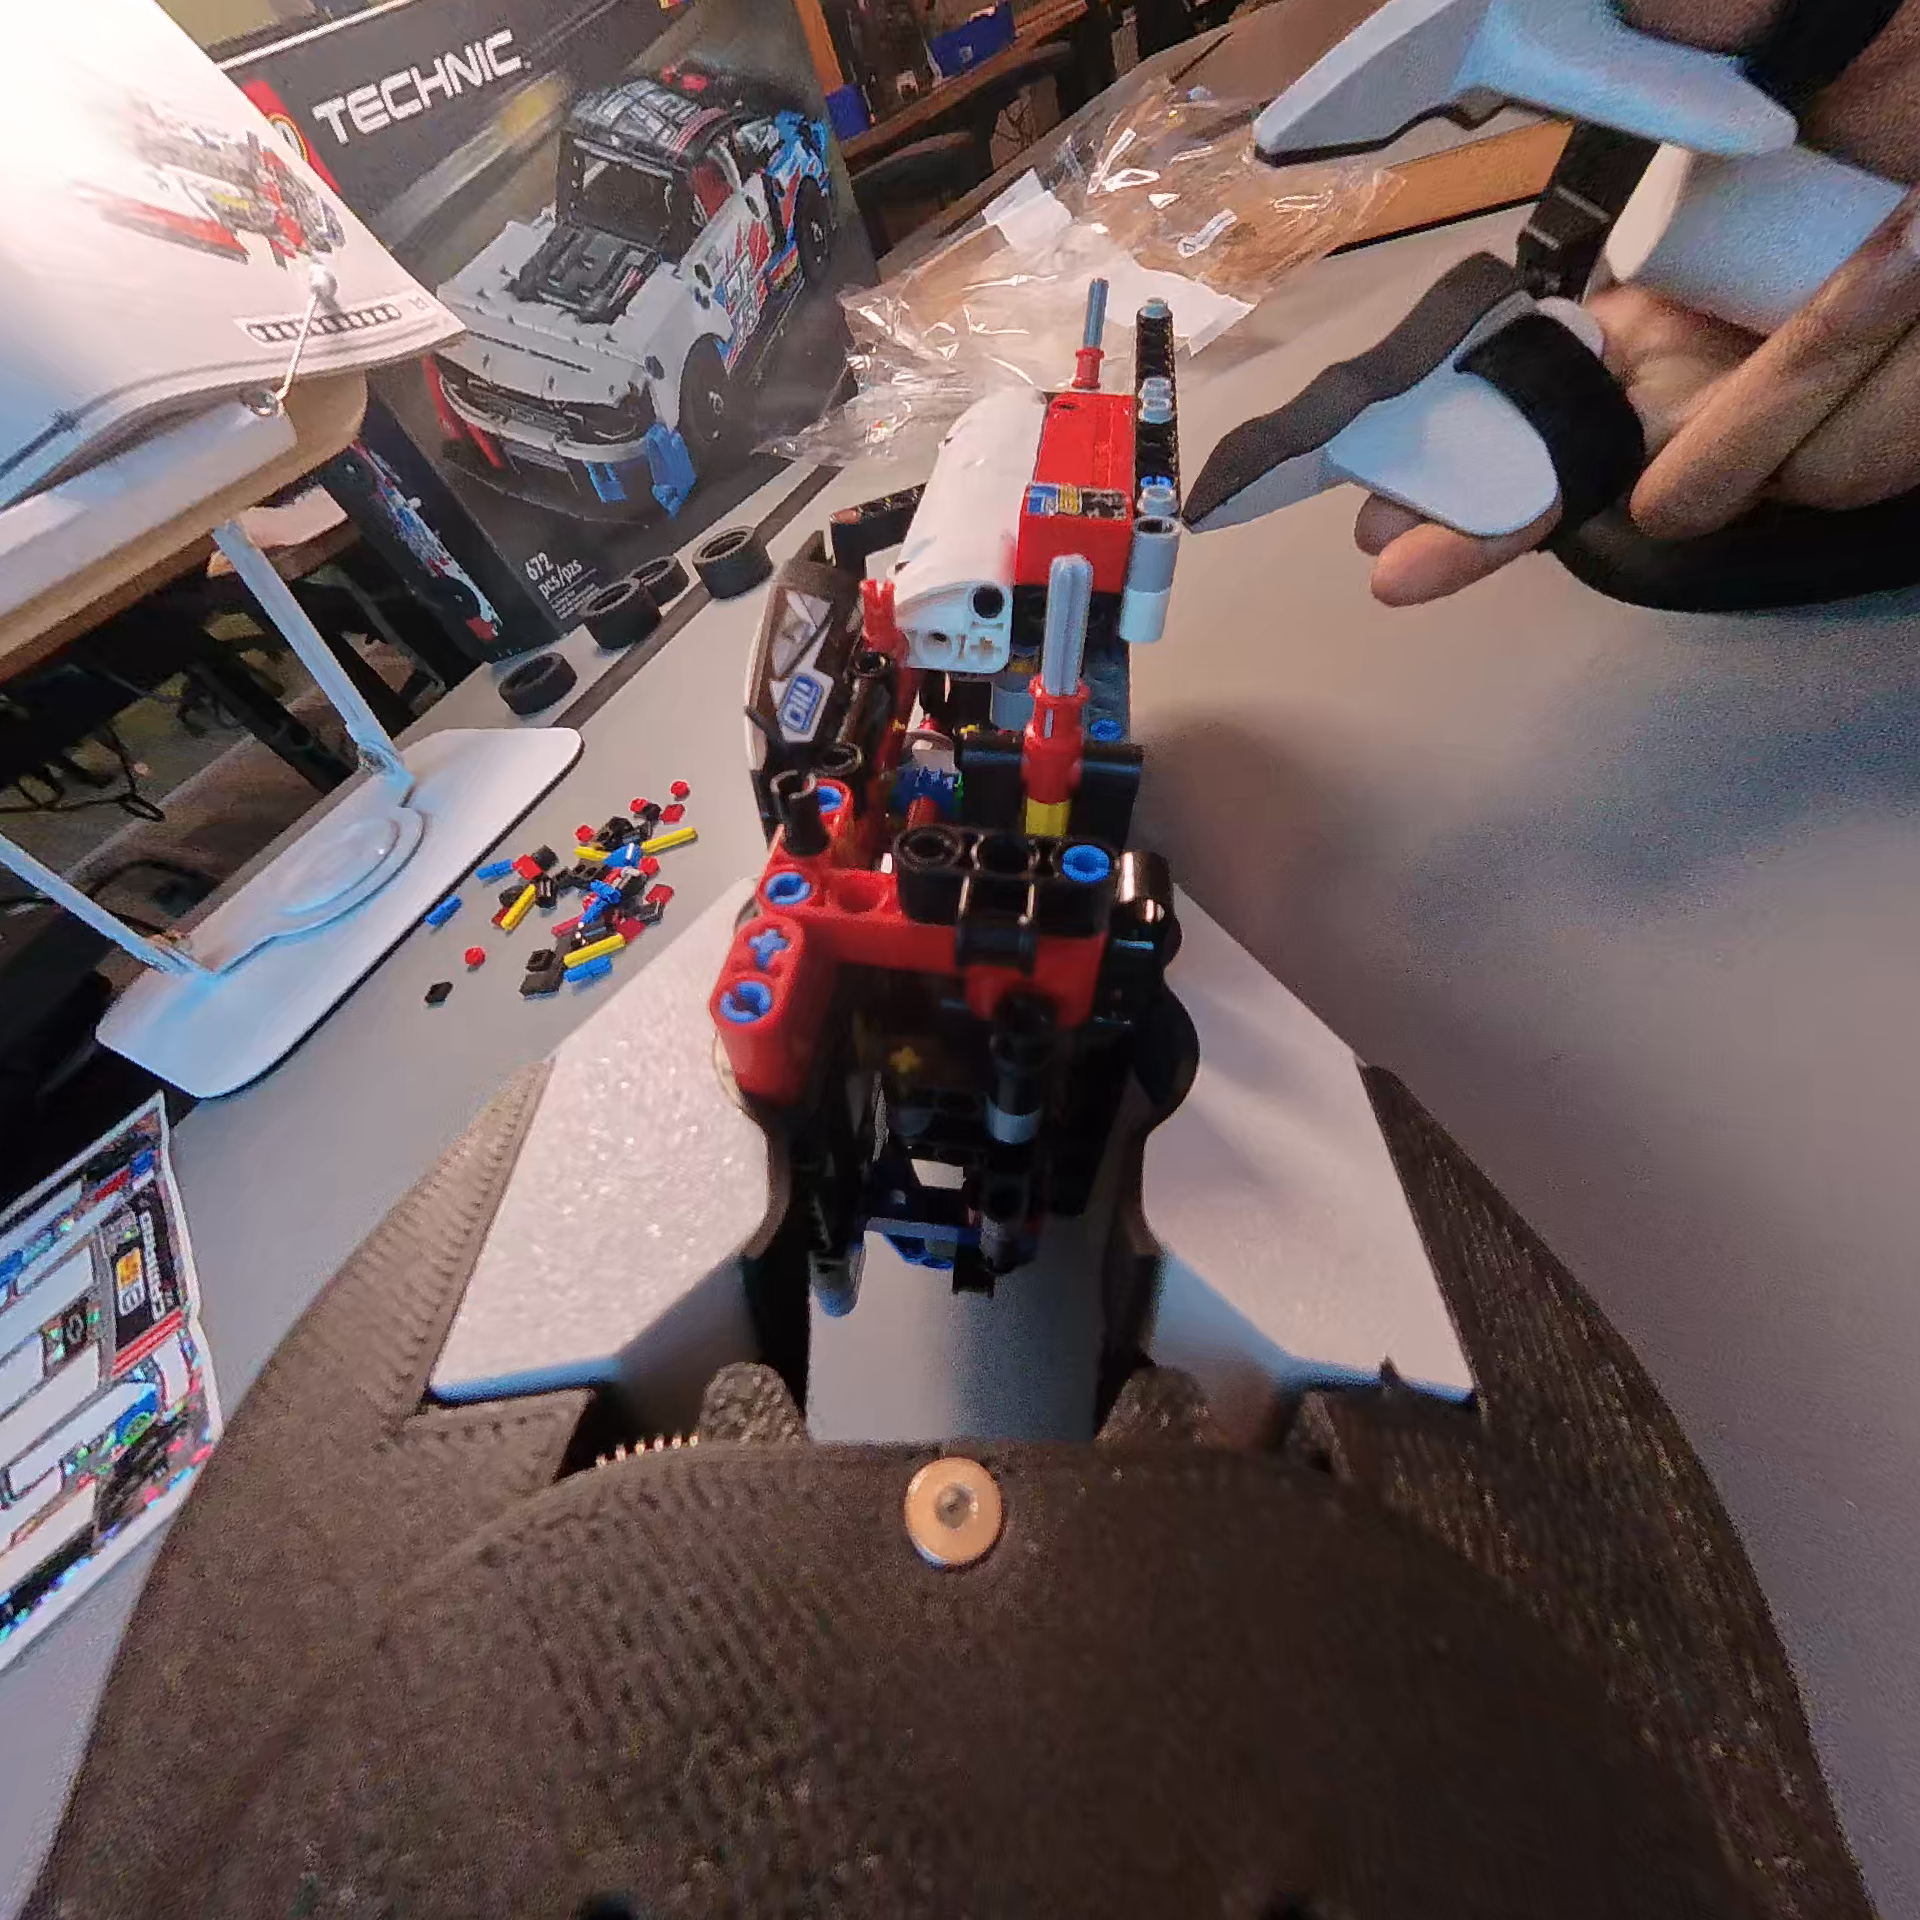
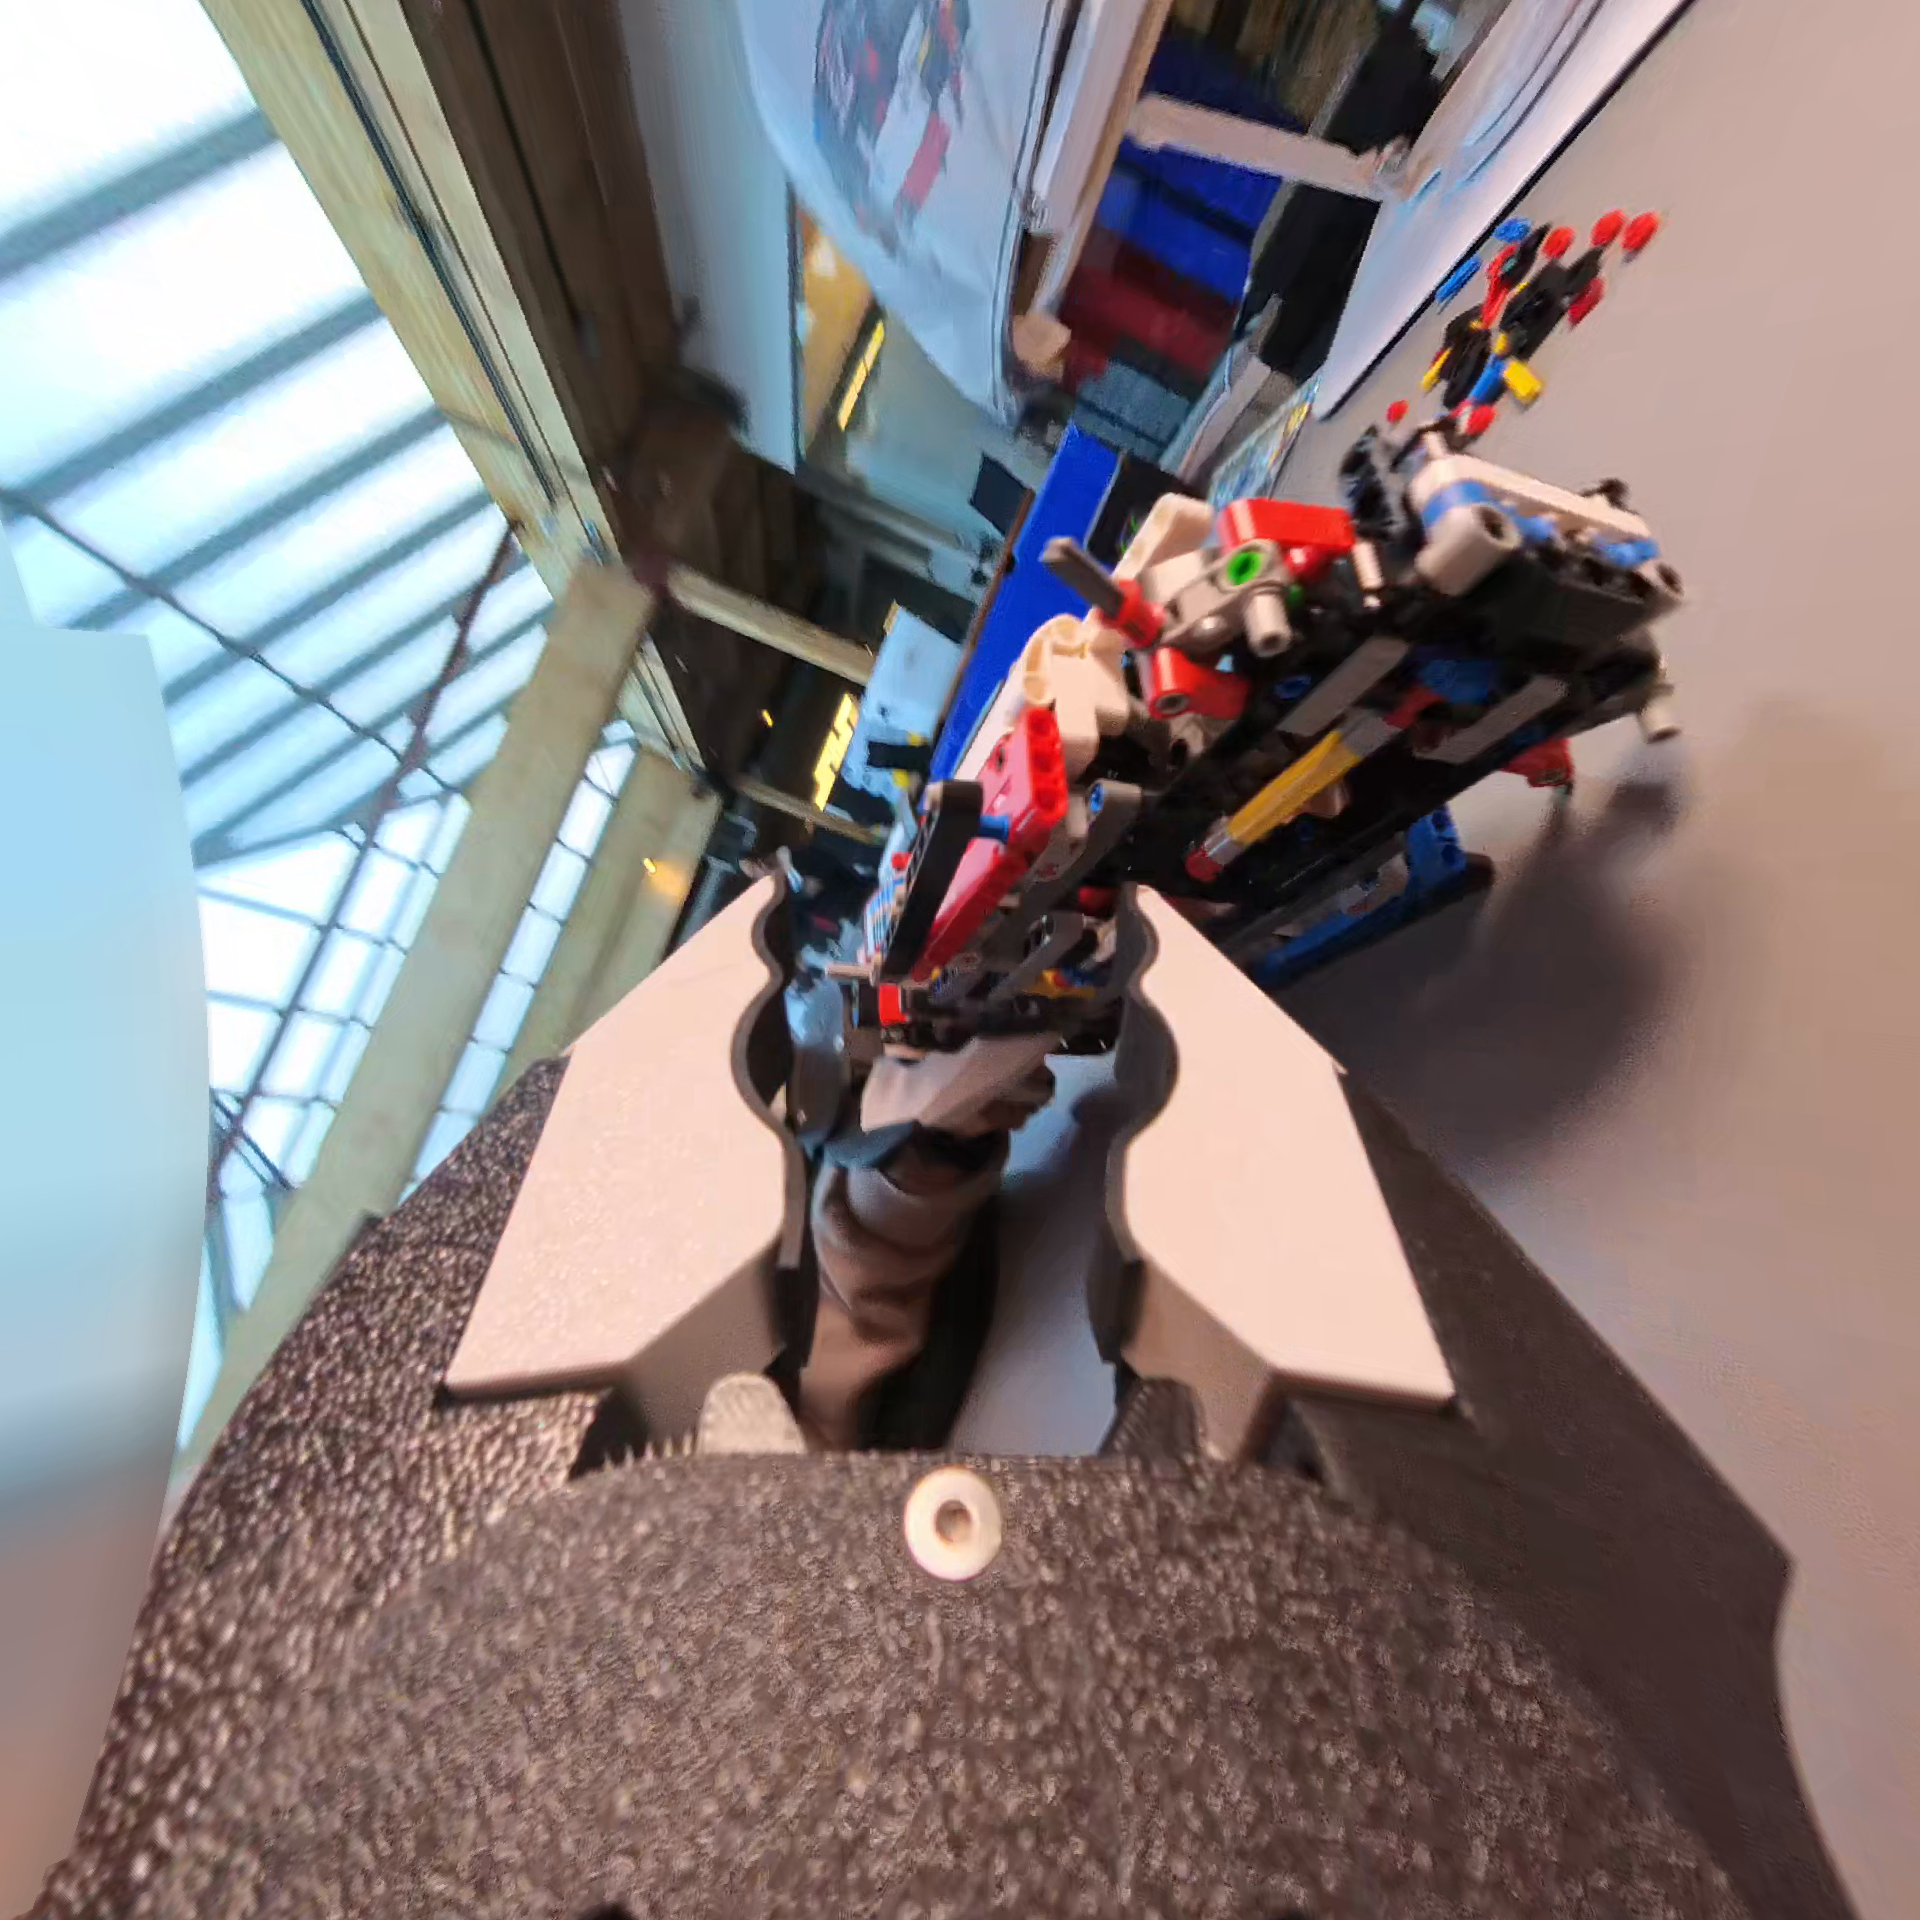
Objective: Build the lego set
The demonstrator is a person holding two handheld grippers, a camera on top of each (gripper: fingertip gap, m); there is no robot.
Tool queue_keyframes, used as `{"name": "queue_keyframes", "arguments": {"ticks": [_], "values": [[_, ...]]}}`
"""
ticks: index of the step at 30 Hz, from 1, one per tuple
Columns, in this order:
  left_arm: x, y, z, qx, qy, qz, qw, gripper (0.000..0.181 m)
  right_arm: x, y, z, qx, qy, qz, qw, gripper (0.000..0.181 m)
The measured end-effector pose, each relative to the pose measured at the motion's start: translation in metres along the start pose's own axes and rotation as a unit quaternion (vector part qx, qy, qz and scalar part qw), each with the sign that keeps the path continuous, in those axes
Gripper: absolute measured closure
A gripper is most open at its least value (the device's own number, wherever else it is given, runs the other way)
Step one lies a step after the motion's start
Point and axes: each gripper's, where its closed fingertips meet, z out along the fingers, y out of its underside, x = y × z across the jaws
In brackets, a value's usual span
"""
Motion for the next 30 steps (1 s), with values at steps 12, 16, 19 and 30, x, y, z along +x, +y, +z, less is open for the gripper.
{"name": "queue_keyframes", "arguments": {"ticks": [12,16,19,30], "values": [[-0.002,0.004,-0.003,-0.011,-0.010,-0.008,1.000,0.115,0.016,-0.015,0.017,0.048,-0.009,0.047,0.998,0.145],[0.000,0.004,-0.002,-0.011,-0.012,0.009,1.000,0.115,0.013,-0.016,0.016,0.051,-0.024,0.034,0.998,0.153],[0.000,0.004,-0.002,-0.012,-0.013,0.013,1.000,0.115,0.013,-0.016,0.017,0.053,-0.033,0.040,0.997,0.154],[0.002,0.005,-0.002,-0.016,-0.025,0.040,0.999,0.115,0.014,-0.017,0.018,0.045,-0.048,0.039,0.997,0.155]]}}
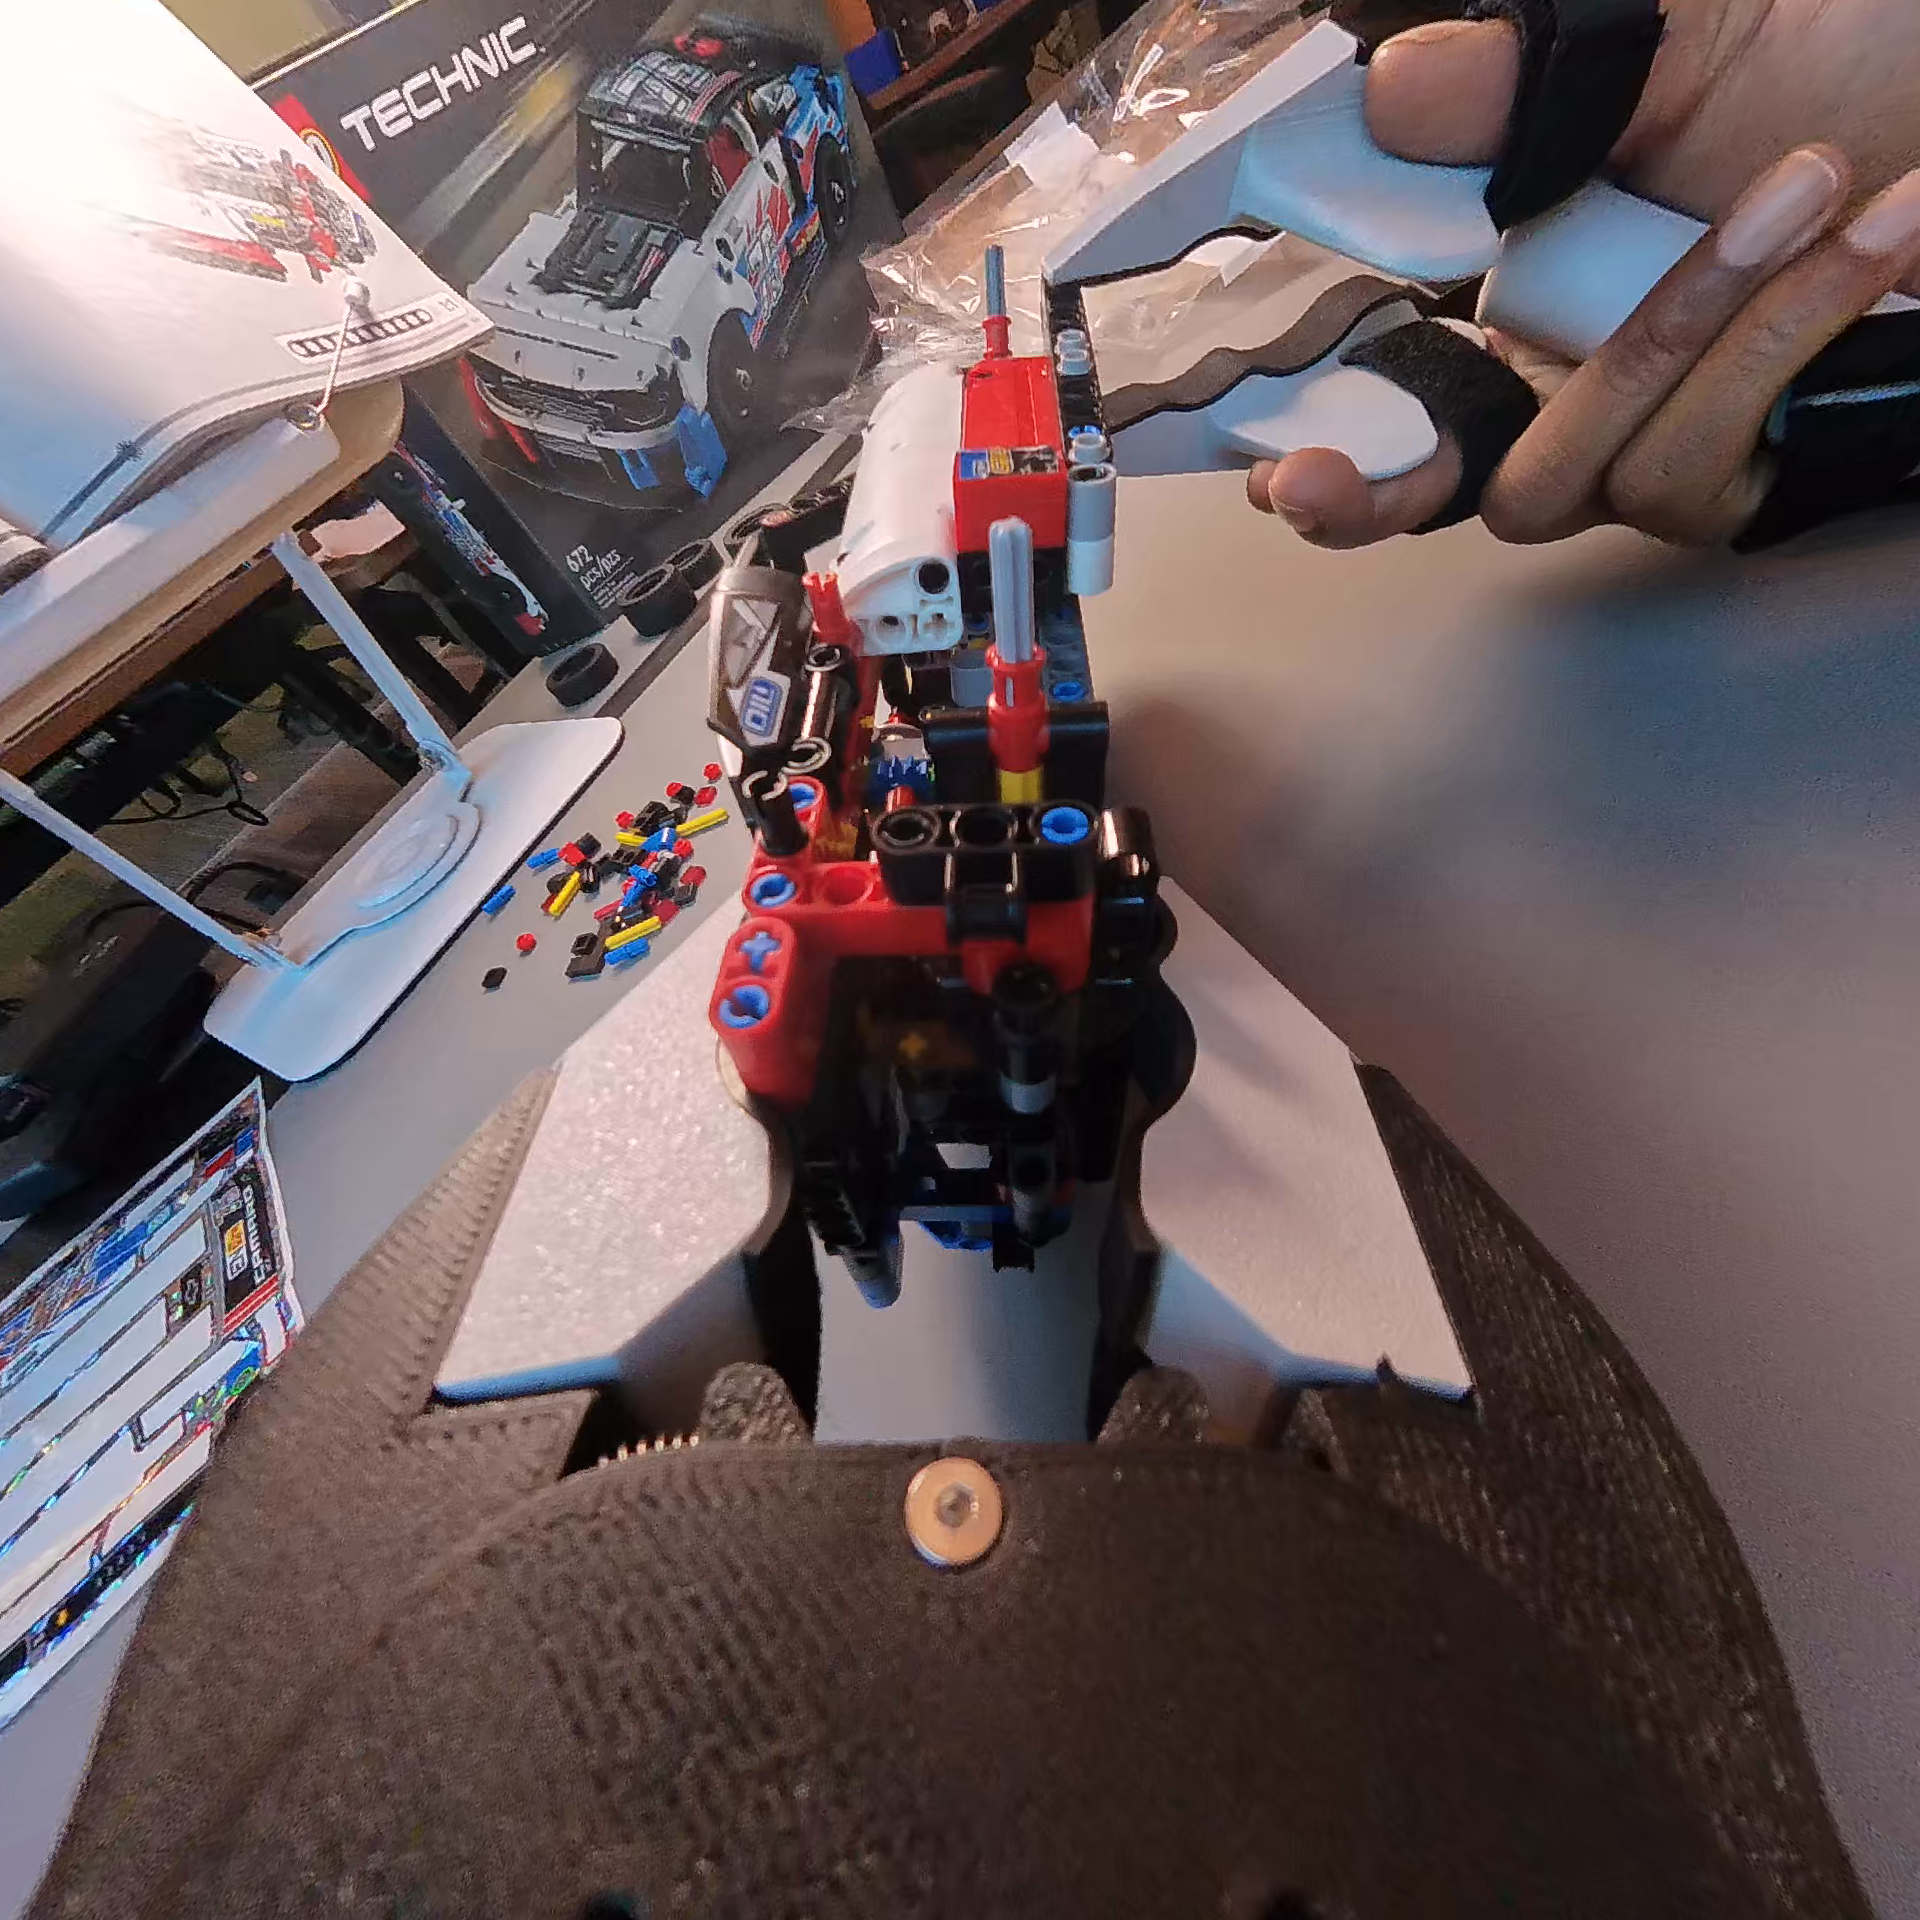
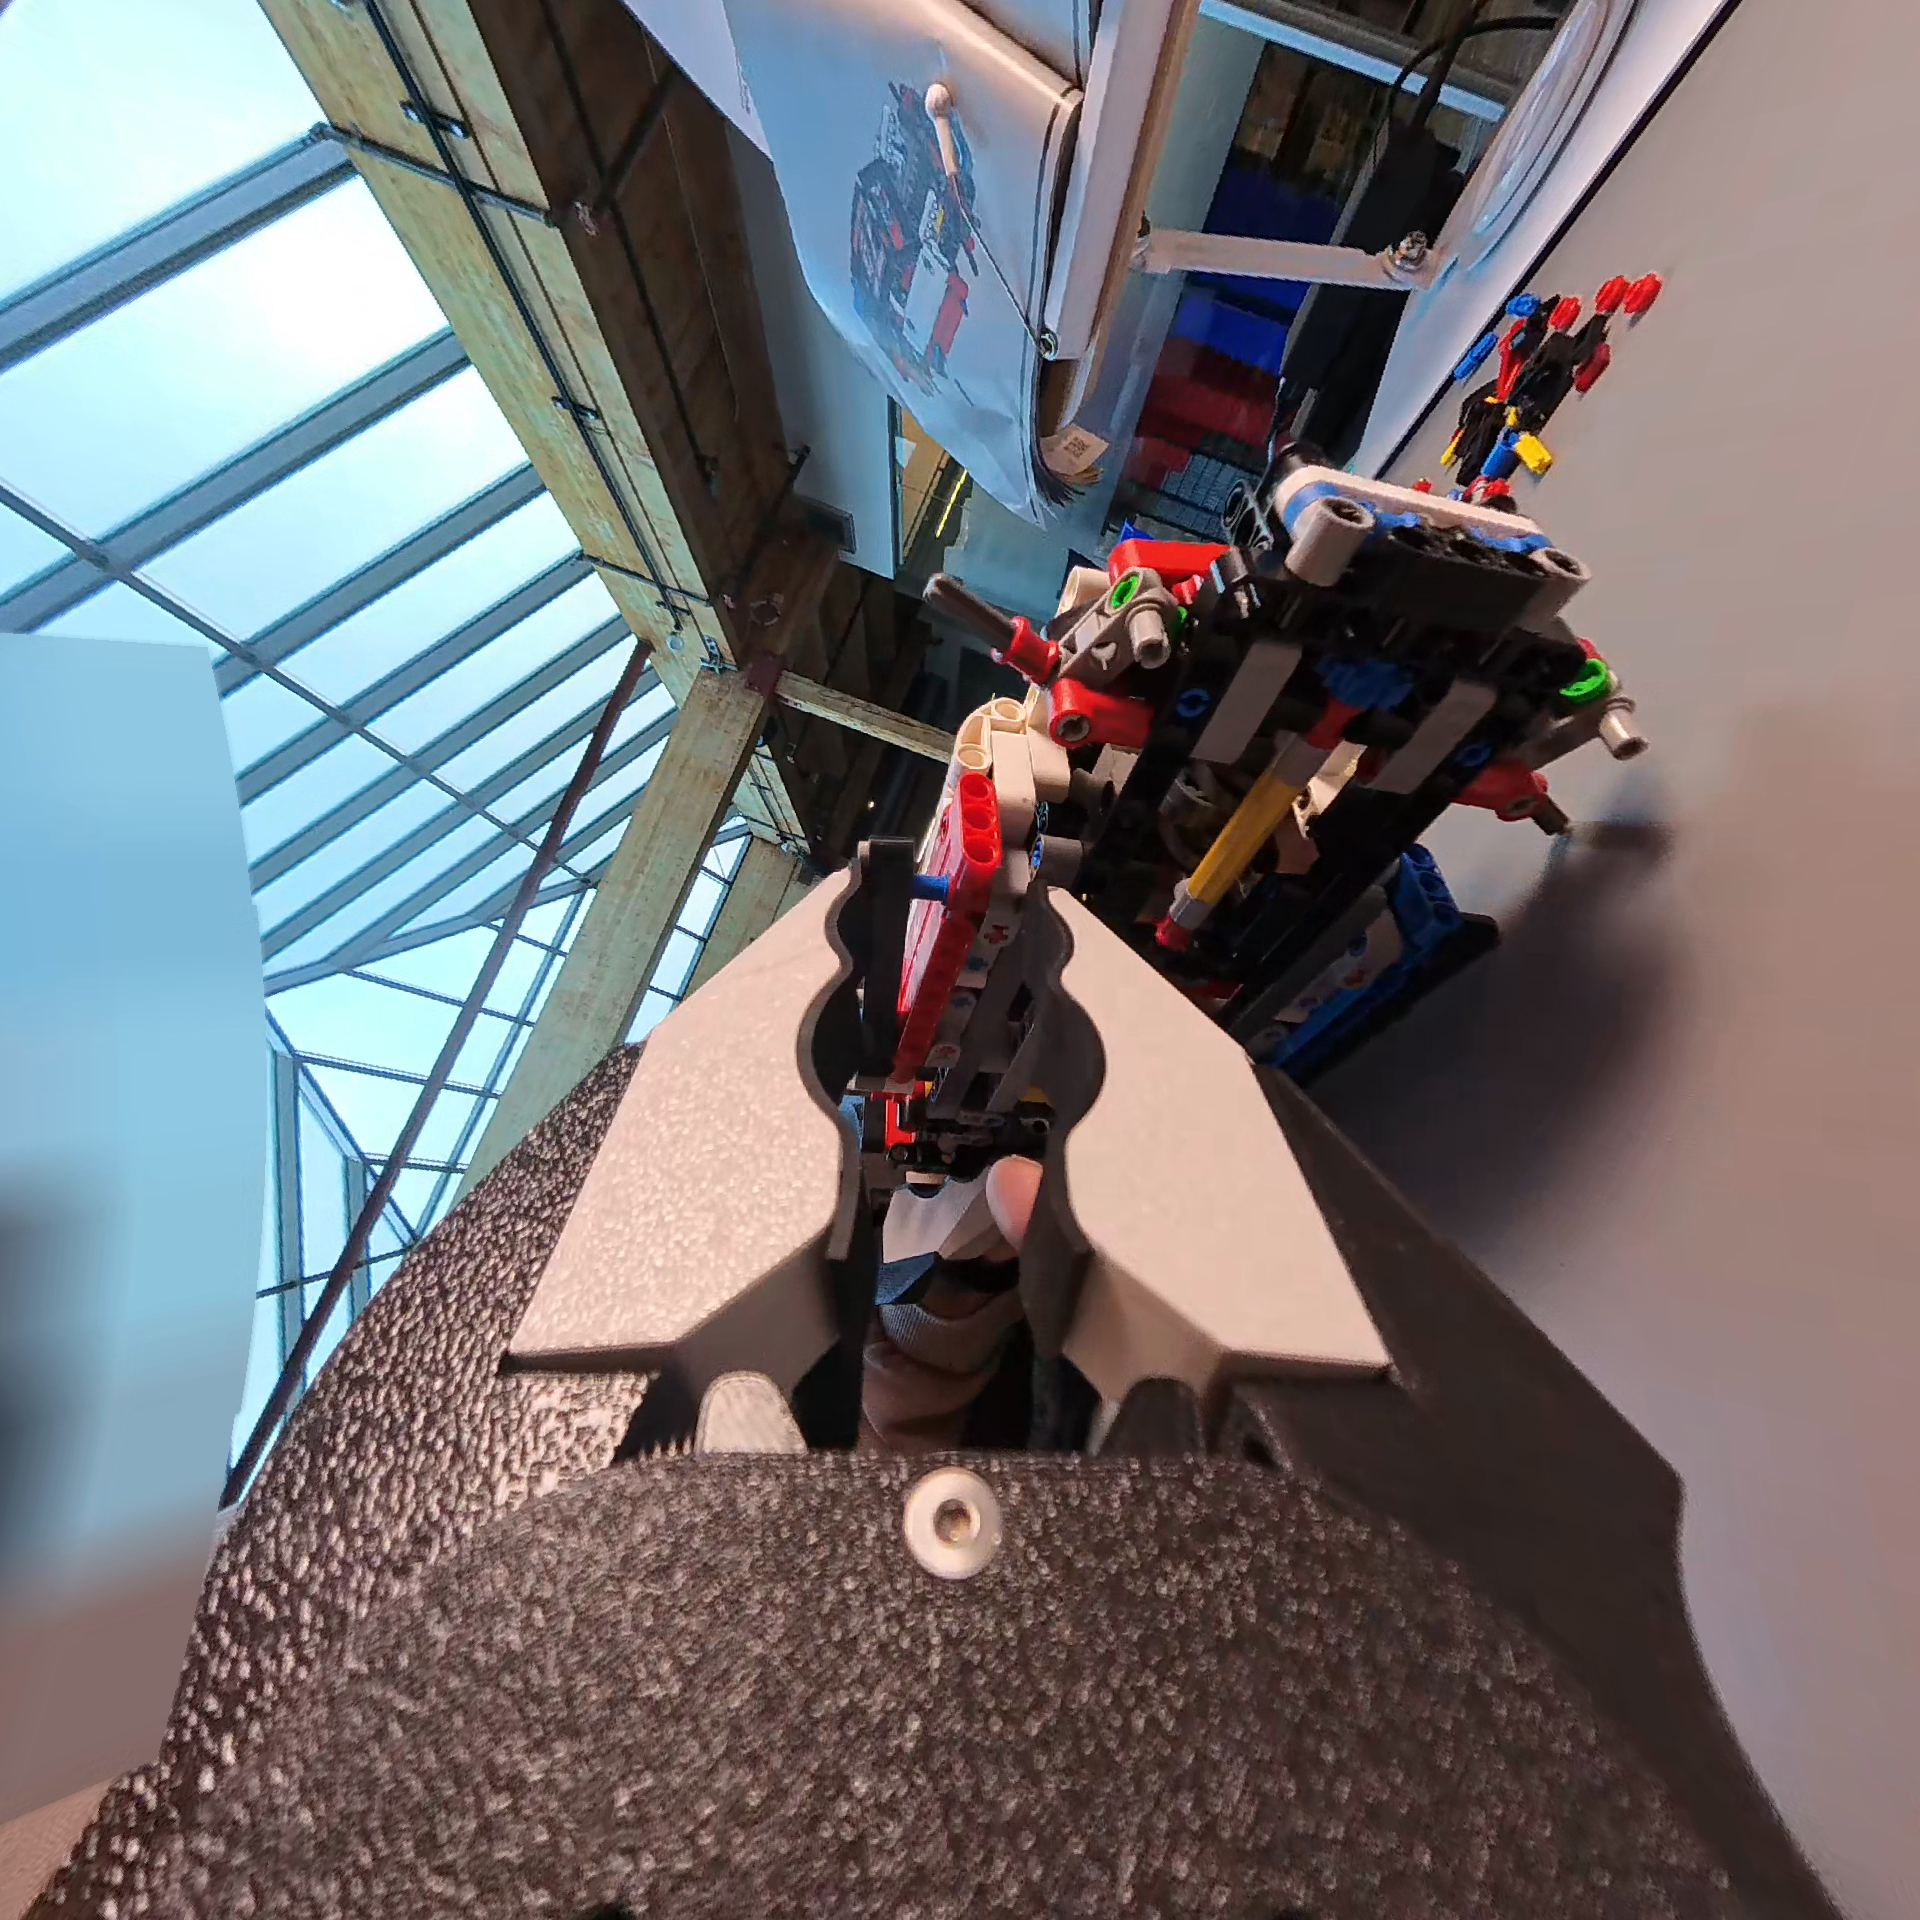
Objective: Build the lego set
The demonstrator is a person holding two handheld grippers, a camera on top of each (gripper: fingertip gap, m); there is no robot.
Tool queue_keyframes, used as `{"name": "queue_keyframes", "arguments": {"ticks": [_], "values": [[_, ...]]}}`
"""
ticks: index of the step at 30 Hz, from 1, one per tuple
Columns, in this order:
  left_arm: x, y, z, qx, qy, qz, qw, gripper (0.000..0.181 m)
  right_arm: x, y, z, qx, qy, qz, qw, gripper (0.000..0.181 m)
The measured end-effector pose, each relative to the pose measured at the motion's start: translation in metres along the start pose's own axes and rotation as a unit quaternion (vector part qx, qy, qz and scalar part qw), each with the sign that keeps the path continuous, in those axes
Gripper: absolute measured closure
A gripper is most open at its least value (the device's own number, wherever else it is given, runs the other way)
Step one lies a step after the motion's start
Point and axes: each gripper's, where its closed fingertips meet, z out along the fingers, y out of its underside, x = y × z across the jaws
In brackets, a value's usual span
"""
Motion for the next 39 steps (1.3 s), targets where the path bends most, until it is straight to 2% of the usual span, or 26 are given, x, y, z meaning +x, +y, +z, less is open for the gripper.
{"name": "queue_keyframes", "arguments": {"ticks": [12,17,19,21,23,24,27,29,30,32,34,37,39], "values": [[0.004,-0.001,-0.001,0.004,0.000,0.024,1.000,0.116,-0.004,0.003,-0.005,0.014,-0.032,-0.019,0.999,0.152],[0.002,0.001,-0.005,0.013,0.003,0.025,1.000,0.115,-0.012,0.009,-0.006,0.008,-0.045,-0.062,0.997,0.154],[0.003,0.001,-0.006,0.020,0.010,0.028,0.999,0.115,-0.015,0.014,-0.008,-0.001,-0.043,-0.108,0.993,0.154],[0.003,0.001,-0.006,0.022,0.011,0.038,0.999,0.115,-0.007,0.016,-0.012,-0.011,-0.029,-0.095,0.995,0.147],[0.003,0.000,-0.007,0.026,0.031,0.004,0.999,0.116,-0.010,0.014,-0.016,-0.006,-0.048,-0.051,0.998,0.147],[0.003,-0.001,-0.007,0.027,0.043,-0.021,0.998,0.116,-0.013,0.015,-0.017,-0.014,-0.042,-0.059,0.997,0.147],[-0.001,0.002,-0.008,0.024,0.085,-0.088,0.992,0.116,-0.029,0.022,-0.023,-0.071,-0.004,-0.149,0.986,0.147],[-0.003,0.004,-0.010,0.025,0.117,-0.126,0.985,0.116,-0.040,0.017,-0.029,-0.126,0.027,-0.286,0.950,0.149],[-0.004,0.005,-0.011,0.027,0.128,-0.131,0.983,0.116,-0.044,0.012,-0.031,-0.158,0.040,-0.370,0.915,0.151],[-0.004,0.005,-0.011,0.031,0.138,-0.130,0.981,0.117,-0.052,0.004,-0.028,-0.230,0.051,-0.516,0.824,0.152],[-0.003,0.005,-0.011,0.030,0.141,-0.128,0.981,0.117,-0.057,0.001,-0.020,-0.310,0.050,-0.620,0.719,0.152],[-0.002,0.004,-0.012,0.031,0.137,-0.118,0.983,0.117,-0.057,0.013,-0.001,-0.424,0.003,-0.693,0.582,0.152],[-0.001,0.004,-0.012,0.030,0.132,-0.109,0.985,0.117,-0.048,0.029,0.004,-0.507,-0.031,-0.689,0.518,0.150]]}}
